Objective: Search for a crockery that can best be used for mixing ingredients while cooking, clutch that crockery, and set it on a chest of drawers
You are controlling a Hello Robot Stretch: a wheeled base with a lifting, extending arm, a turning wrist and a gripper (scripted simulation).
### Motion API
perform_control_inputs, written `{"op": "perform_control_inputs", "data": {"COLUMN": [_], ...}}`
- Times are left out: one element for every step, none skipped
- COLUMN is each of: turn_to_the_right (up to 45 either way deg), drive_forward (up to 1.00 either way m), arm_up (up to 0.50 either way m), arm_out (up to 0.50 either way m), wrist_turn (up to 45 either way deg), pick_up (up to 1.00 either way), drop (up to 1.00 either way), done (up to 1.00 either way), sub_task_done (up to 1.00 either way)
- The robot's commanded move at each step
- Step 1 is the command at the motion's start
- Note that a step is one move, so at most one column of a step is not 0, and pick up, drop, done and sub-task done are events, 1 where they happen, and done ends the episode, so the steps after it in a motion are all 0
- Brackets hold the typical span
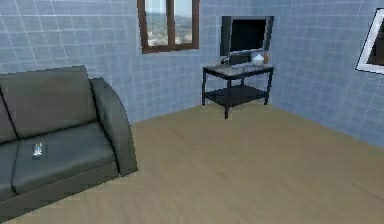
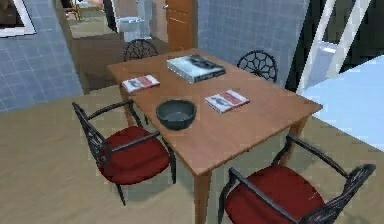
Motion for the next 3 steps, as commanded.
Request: {"op": "perform_control_inputs", "data": {"turn_to_the_right": [42.0,0.0,6.0], "drive_forward": [0.0,1.0,0.0], "arm_up": [0.0,0.0,0.0], "arm_out": [0.0,0.0,0.0], "wrist_turn": [0.0,0.0,0.0], "pick_up": [0.0,0.0,0.0], "drop": [0.0,0.0,0.0], "done": [0.0,0.0,0.0], "sub_task_done": [0.0,0.0,0.0]}}
